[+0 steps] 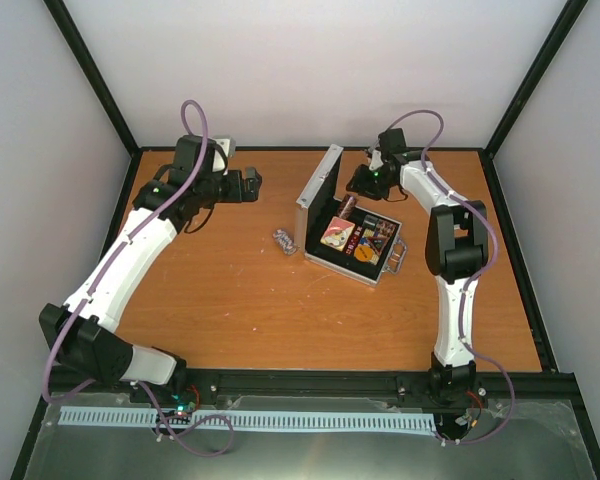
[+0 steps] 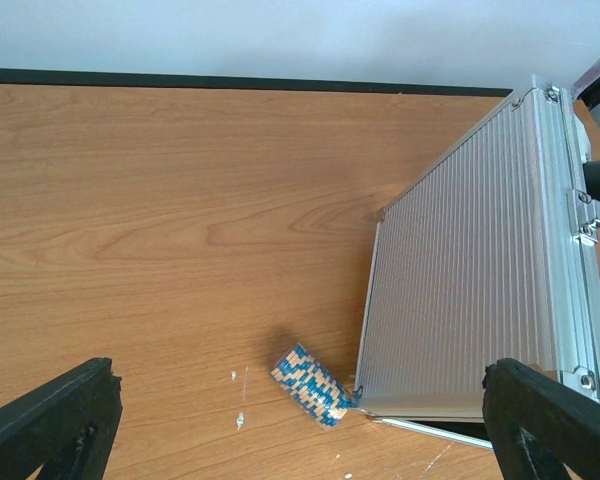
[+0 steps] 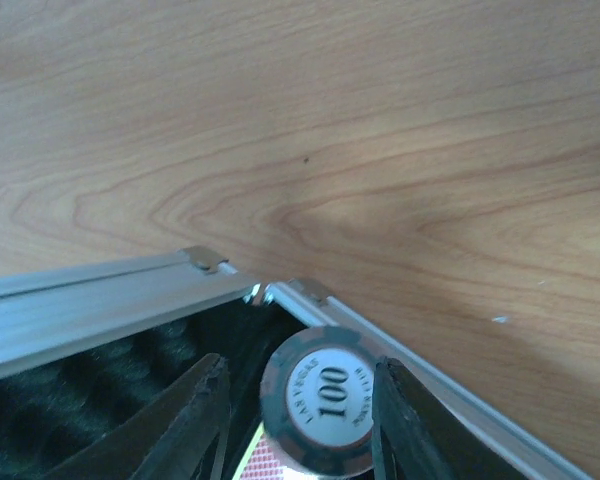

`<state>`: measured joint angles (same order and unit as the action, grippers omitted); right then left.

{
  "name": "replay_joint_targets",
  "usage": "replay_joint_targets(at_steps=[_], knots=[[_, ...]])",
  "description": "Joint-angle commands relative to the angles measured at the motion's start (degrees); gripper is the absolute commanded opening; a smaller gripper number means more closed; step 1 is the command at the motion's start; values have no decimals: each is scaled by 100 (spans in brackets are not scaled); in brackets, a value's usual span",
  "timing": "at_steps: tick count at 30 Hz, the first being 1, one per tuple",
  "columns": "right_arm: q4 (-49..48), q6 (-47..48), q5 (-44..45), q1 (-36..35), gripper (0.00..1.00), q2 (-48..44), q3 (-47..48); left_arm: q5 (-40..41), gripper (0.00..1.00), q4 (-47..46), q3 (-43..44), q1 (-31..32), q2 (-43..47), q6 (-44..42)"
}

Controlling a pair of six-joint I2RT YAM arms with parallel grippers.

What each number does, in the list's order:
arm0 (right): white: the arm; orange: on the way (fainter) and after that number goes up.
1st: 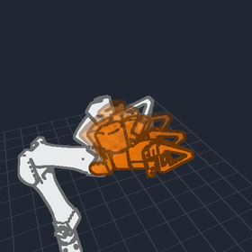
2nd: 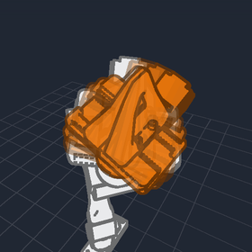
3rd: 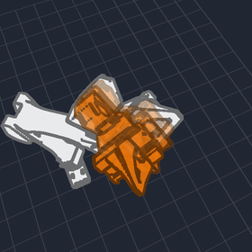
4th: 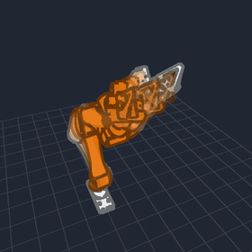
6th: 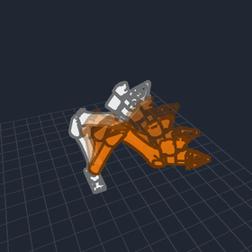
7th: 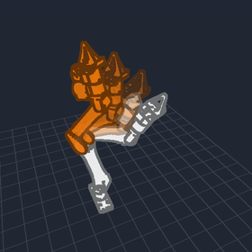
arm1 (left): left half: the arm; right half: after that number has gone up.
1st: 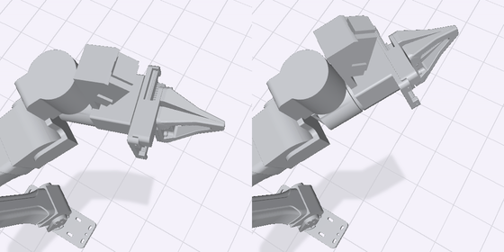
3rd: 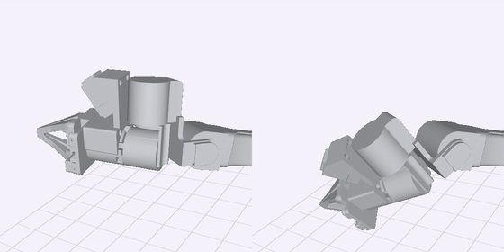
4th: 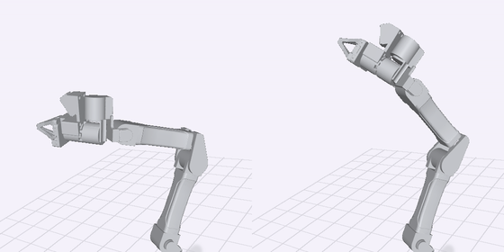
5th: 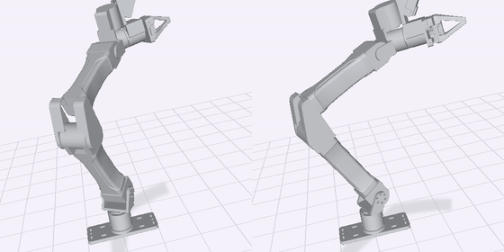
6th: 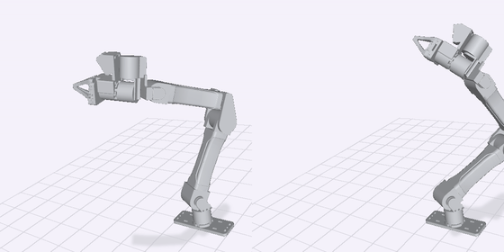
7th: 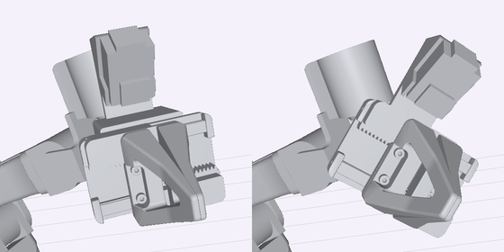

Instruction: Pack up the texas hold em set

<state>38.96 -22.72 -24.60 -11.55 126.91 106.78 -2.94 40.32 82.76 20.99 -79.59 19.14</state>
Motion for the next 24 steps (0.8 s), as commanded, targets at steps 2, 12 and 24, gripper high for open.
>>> replay_joint_targets(at_steps=[2,12,24], knots=[[276,282,-569,8,39,7,-4,42,100,-88,6,-46,82,108],[305,399,-748,4,37,-442,-859,-56,100,-103,-19,-43,-28,69],[792,739,-587,4,38,-1017,-1366,-115,100,-129,-141,-51,-15,90]])
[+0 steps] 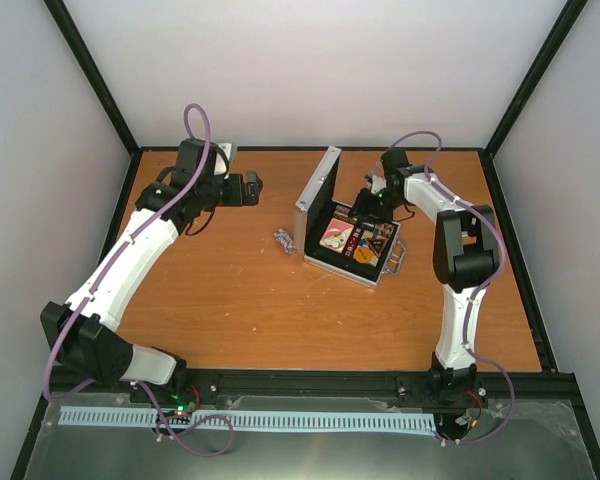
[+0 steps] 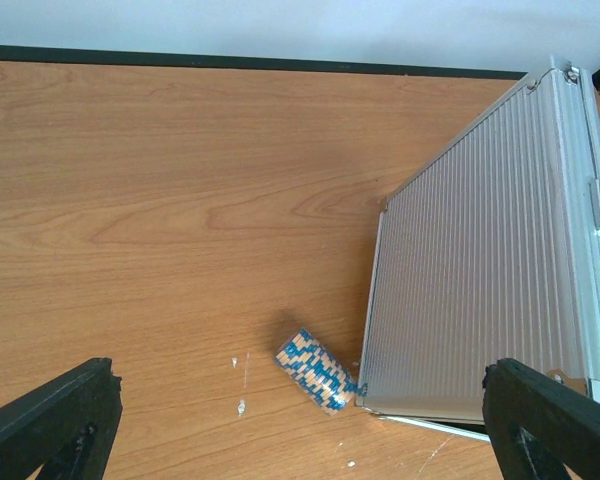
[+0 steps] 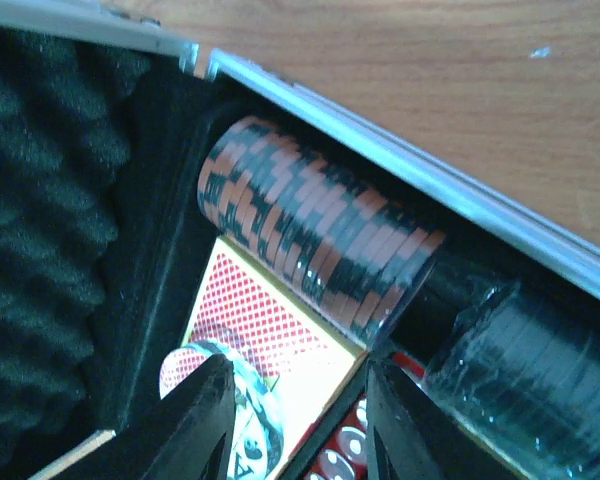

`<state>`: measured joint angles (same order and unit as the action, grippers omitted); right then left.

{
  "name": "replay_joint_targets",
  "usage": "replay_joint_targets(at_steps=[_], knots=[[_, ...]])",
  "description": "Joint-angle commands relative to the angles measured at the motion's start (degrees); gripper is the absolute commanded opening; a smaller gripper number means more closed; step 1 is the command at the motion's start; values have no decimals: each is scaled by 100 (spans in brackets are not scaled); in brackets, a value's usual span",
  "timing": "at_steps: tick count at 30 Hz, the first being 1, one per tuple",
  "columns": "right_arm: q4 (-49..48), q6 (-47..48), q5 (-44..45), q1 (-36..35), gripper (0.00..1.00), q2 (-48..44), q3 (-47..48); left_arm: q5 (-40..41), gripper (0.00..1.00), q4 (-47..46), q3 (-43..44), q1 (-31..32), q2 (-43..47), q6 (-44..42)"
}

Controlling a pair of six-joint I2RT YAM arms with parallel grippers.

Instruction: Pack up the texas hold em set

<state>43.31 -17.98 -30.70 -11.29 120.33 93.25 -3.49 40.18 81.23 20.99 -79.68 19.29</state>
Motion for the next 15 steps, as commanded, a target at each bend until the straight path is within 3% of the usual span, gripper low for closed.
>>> replay_joint_targets(at_steps=[1,8,15], knots=[[416,317,69,-22,38,-395,-9,-50,100,-112,14,-45,-11,75],[564,478,392,-79,39,-405,420,11,100,-115,-26,-51,36,86],[643,295,1695,-593,65,-125,1019,119,100,-125,-16,-51,48,108]])
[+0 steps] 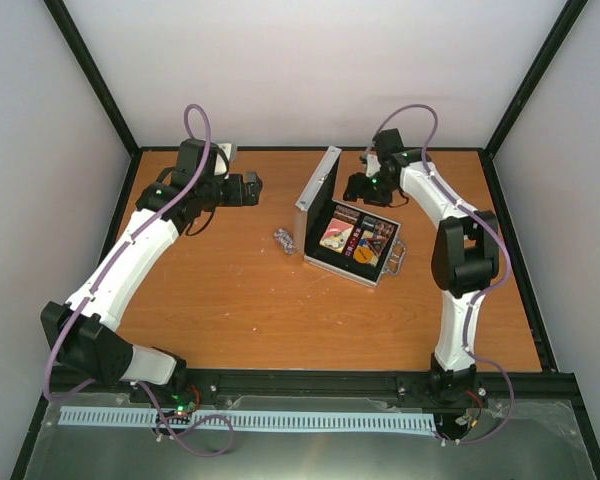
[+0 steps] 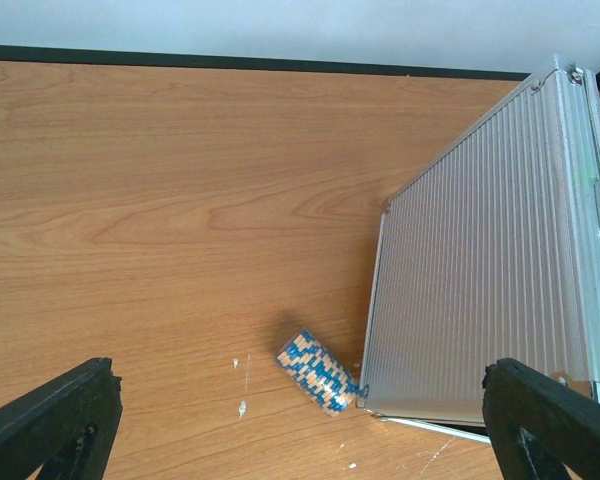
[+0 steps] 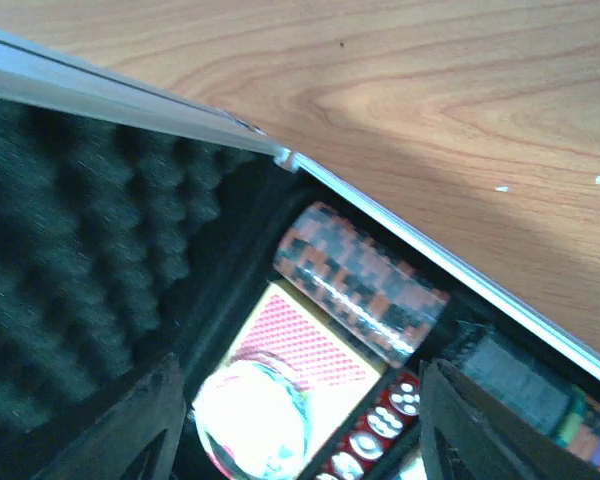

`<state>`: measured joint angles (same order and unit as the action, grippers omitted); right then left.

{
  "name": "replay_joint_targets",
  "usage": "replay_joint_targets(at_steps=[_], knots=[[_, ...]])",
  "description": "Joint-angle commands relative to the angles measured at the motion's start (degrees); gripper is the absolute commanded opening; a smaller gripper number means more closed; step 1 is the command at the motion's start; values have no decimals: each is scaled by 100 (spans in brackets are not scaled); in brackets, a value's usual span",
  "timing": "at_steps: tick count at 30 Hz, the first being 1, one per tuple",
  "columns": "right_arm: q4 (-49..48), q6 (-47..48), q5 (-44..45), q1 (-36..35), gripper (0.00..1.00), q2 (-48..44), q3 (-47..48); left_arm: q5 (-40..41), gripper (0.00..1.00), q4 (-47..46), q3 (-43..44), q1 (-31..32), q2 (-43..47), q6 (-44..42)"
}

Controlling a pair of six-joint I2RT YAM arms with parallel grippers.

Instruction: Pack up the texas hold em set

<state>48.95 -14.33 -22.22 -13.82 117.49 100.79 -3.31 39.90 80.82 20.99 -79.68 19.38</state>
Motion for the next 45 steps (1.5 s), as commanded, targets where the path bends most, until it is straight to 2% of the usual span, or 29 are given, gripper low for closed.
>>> replay_joint_targets(at_steps=[1,9,20,29,45], knots=[[72,-107,946,-387,67,226,311,135,100,-93,27,-47,65,115],[-14,-116,1280,-524,80,642,497,250,100,-79,0,-52,178,123],[-52,2,1373,-517,86,1037,774,234,100,-78,-48,-51,229,154],[51,22,1428,-524,88,1353,1116,198,100,-70,-101,-49,254,159],[247,-45,1897,-523,89,1322,924,230,100,-104,-118,-51,247,137]])
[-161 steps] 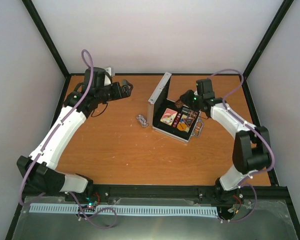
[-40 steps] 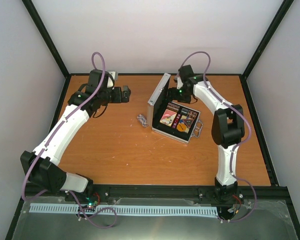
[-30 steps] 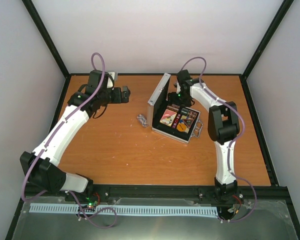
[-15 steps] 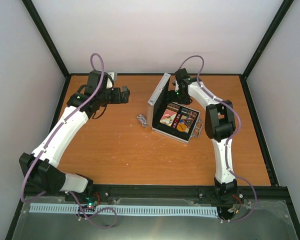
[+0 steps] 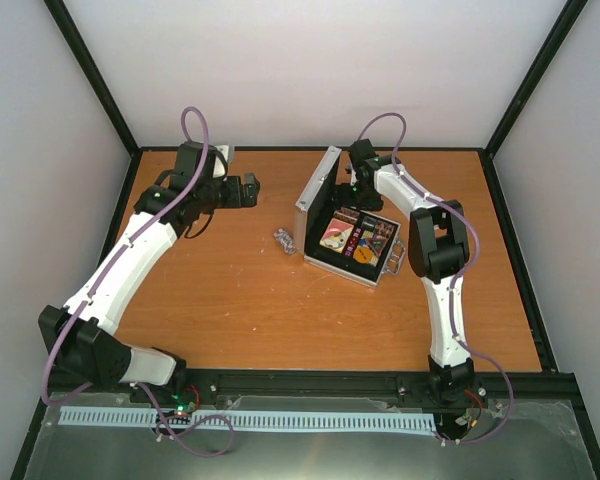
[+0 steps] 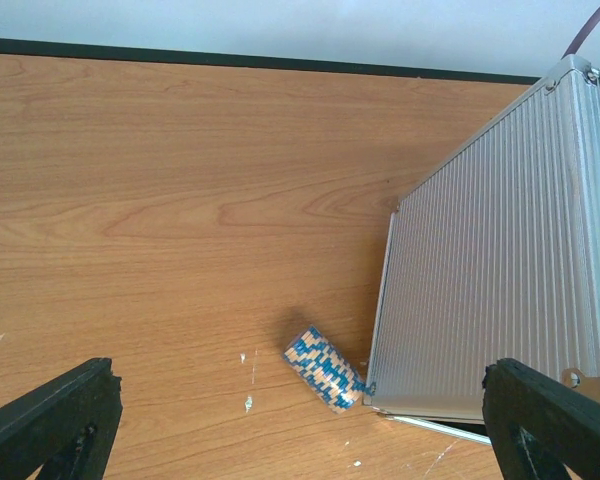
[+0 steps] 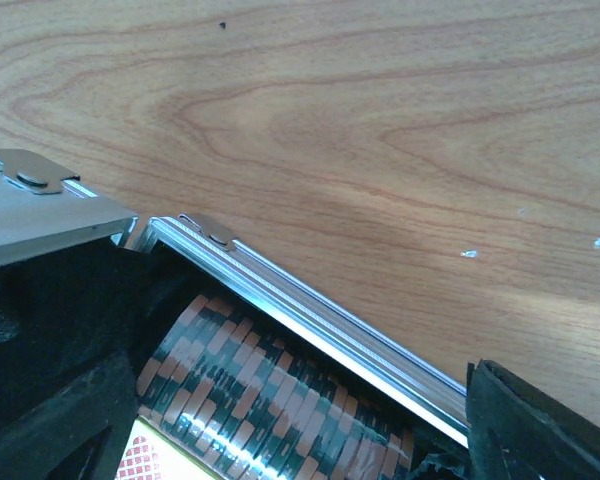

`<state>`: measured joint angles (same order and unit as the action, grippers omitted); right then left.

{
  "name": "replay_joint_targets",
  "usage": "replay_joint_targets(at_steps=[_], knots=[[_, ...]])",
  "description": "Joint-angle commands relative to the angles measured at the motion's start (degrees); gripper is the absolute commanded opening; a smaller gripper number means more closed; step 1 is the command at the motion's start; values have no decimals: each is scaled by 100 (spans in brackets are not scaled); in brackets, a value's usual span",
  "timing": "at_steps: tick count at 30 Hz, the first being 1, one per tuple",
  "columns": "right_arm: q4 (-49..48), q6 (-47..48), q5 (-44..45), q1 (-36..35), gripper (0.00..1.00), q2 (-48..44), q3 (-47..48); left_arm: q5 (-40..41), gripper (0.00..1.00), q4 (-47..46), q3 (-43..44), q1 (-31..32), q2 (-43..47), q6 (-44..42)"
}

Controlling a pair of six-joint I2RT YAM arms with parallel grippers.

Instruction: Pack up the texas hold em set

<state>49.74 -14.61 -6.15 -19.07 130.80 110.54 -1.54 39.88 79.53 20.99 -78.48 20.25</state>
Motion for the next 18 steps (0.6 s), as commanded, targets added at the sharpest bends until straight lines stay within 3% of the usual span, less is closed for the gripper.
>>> replay_joint_targets(at_steps=[1,18], knots=[[176,-8,317,1,89,-22,-69,60,100,-104,10,-51,131,46],[246,99,785,17,89,-484,-693,51,100,-143,-15,-45,119,40]])
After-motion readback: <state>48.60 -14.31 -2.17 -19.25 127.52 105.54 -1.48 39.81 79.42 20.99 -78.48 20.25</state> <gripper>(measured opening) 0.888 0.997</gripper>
